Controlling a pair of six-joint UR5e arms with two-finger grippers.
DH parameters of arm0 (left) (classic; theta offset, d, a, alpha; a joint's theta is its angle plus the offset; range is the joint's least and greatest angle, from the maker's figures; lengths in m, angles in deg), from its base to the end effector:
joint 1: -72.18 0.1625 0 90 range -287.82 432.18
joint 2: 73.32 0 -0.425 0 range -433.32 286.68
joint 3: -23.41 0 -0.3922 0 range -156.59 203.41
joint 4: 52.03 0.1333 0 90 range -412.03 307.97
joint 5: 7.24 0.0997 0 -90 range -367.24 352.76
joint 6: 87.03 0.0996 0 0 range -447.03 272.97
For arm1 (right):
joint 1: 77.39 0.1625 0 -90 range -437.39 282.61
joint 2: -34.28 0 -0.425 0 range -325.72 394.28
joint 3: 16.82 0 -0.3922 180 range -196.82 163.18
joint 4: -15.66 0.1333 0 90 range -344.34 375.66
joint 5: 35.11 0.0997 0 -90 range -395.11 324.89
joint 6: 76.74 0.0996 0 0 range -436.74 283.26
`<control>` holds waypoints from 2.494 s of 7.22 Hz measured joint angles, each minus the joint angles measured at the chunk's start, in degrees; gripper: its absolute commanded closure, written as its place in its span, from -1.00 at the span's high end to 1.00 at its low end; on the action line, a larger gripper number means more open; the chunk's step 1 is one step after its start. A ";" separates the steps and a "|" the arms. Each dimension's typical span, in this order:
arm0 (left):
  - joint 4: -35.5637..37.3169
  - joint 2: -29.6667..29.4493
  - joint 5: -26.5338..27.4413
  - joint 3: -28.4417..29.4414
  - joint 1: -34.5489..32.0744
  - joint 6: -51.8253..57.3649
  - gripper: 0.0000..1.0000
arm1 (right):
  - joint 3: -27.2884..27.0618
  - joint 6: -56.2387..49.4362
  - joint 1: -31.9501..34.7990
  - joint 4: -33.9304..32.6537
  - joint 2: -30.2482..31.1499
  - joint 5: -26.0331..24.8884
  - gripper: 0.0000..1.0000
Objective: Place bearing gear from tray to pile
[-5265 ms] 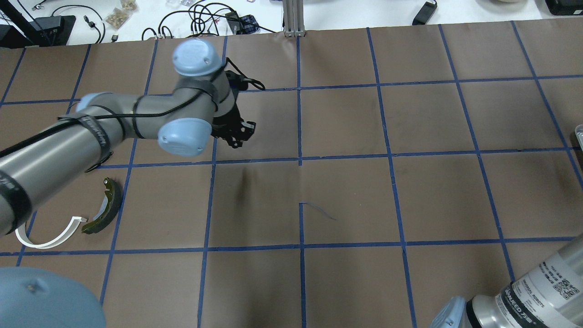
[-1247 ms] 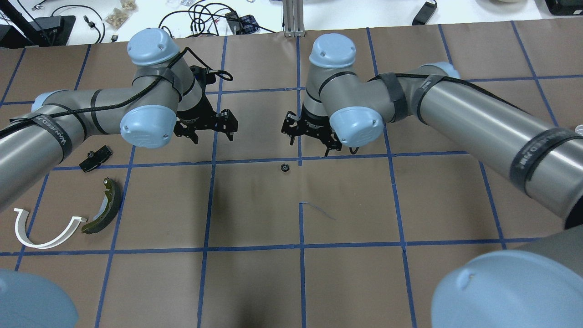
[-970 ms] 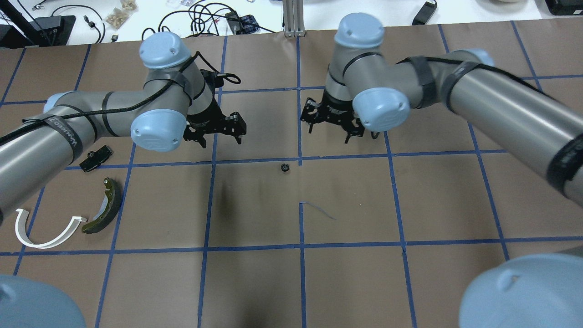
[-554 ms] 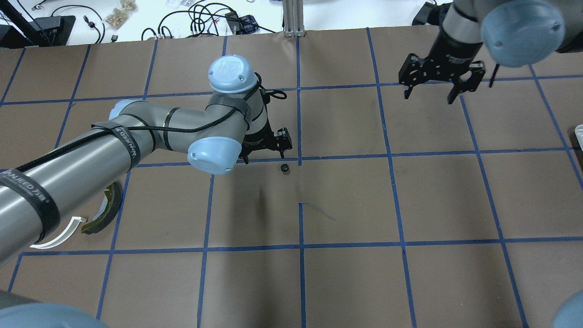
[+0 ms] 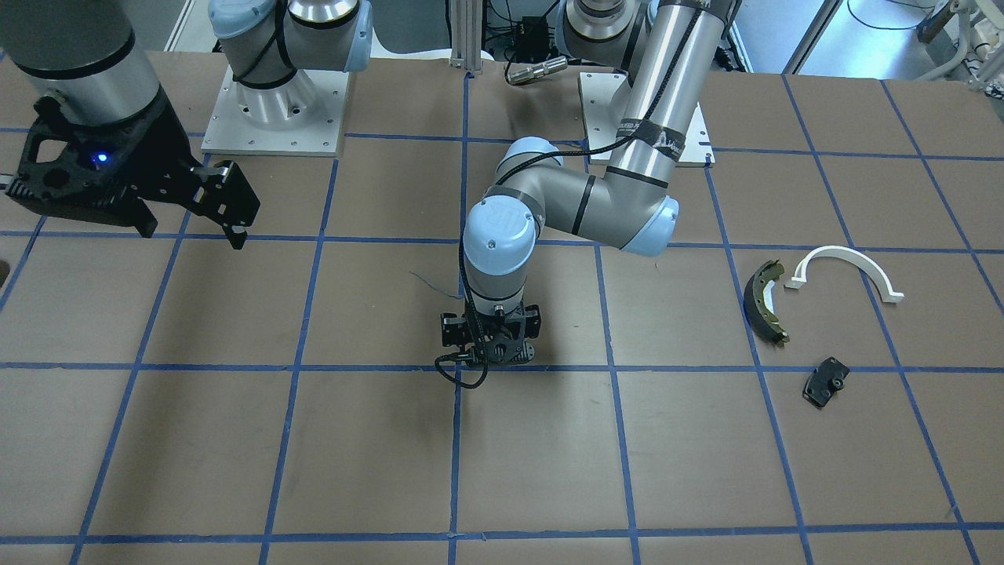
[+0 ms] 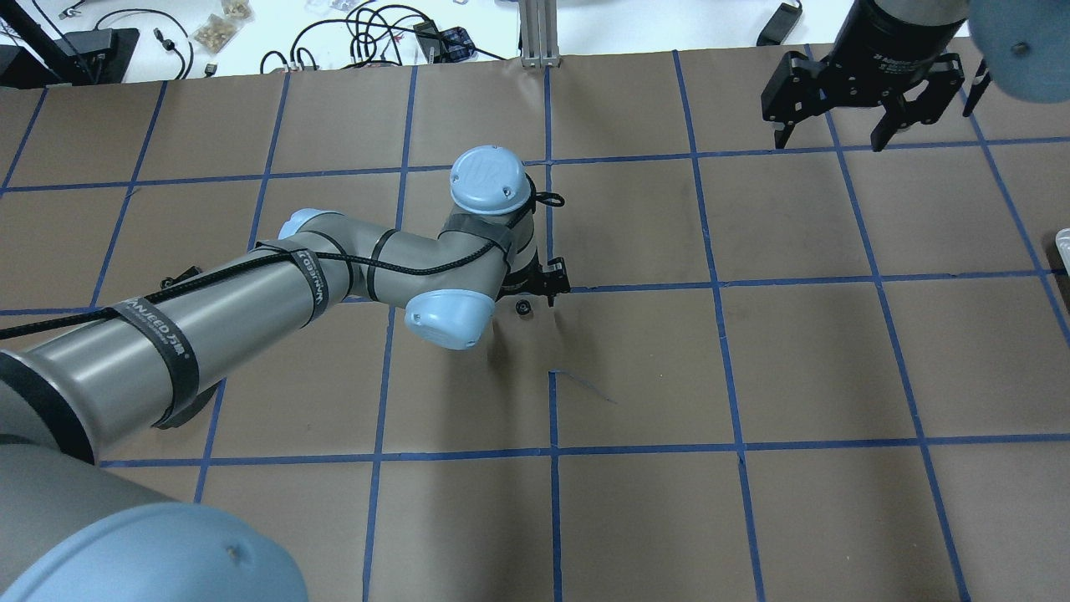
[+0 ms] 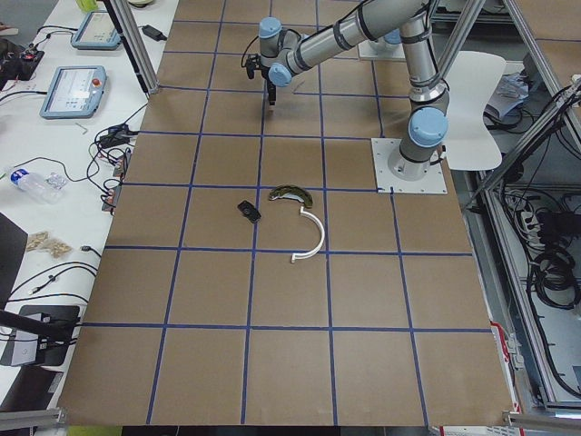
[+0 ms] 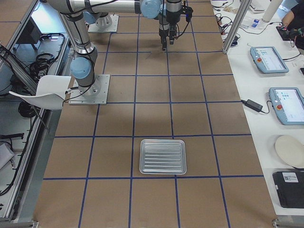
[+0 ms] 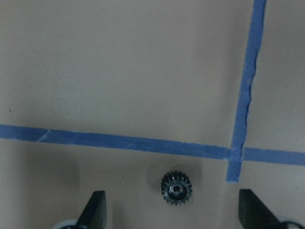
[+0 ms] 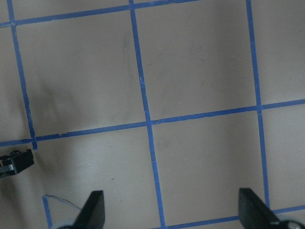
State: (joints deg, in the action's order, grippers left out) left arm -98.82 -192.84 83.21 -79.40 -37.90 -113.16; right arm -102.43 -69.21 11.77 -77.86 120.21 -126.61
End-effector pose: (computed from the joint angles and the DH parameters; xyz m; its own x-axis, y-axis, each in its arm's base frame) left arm -0.3307 -0.5186 0.1702 -0.9944 -0.1055 -0.0003 -0.1054 0.9943 -0.0172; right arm 0.1229 -0.5304 0.4960 -0.9890 0.1470 0.0171 0.1455 0.9869 -0.0698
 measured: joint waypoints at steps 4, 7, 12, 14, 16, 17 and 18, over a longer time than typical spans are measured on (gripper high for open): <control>0.11 -0.03 0.25 -0.16 -0.13 0.39 -1.00 | 1.32 7.52 3.21 0.13 -0.78 -0.23 1.00; -0.15 1.12 0.41 0.34 0.52 2.78 -1.00 | 1.24 5.42 3.54 -0.32 -0.71 0.02 1.00; -7.88 11.03 1.94 -1.98 20.32 26.97 -1.00 | 1.13 1.99 3.57 -0.29 -0.61 0.33 1.00; -7.89 14.15 5.30 -5.31 29.36 40.98 -1.00 | 1.15 1.97 3.68 -0.26 -0.59 0.41 1.00; -7.92 15.47 5.14 -6.62 39.70 53.69 -1.00 | 1.18 2.02 3.73 -0.31 -0.59 0.44 1.00; -7.83 15.24 3.71 -7.21 46.19 61.22 -1.00 | 1.21 2.02 3.74 -0.33 -0.59 0.44 1.00; -7.57 14.66 2.30 -7.71 52.26 67.87 -1.00 | 1.22 2.03 3.75 -0.34 -0.61 0.48 1.00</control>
State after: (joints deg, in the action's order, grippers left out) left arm -106.39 -178.19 85.51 -87.11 14.36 -45.29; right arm -101.21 -67.18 15.52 -78.20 119.60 -126.12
